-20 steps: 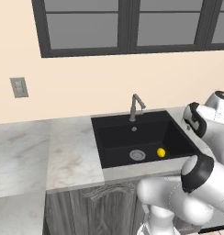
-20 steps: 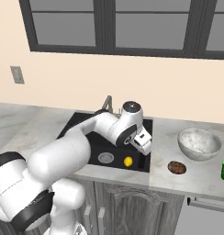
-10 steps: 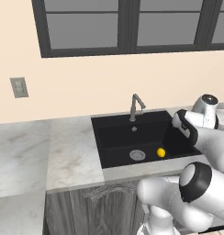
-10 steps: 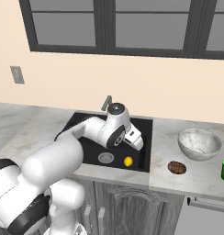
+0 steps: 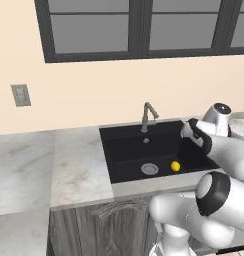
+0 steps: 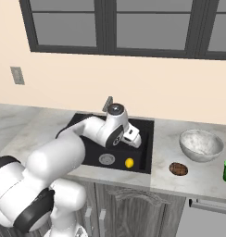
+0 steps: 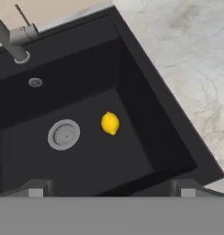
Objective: Remove the potato and lemon from the sink. Then move the bowl and cup from the counter to the sink for washing.
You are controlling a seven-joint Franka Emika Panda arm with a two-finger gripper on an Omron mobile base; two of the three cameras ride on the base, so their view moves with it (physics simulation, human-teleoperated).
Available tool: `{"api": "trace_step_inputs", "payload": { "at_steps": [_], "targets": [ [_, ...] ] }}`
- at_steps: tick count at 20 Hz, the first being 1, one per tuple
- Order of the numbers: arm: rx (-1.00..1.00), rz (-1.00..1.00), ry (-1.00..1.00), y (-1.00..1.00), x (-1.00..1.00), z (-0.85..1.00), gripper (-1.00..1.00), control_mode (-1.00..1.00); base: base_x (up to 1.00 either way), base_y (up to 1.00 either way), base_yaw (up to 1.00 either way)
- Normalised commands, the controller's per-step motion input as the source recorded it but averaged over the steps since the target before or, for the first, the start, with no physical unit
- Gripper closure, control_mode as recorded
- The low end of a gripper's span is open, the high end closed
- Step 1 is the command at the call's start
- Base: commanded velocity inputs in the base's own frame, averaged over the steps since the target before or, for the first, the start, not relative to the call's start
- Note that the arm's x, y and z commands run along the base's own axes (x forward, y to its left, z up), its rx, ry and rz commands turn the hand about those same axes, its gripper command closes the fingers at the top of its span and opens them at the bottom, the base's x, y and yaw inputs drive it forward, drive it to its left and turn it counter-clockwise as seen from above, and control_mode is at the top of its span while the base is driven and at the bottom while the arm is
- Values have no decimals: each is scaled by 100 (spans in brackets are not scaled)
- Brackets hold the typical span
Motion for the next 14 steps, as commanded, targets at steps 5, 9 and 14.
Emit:
{"api": "trace_step_inputs", "payload": {
  "at_steps": [5,9,14],
  "targets": [
    [0,18,8,9,17,-6,-100,-100,0,0,0],
    [0,15,4,7,15,-9,-100,-100,0,0,0],
    [-3,4,1,0,16,-9,-100,-100,0,0,0]
  ]
}}
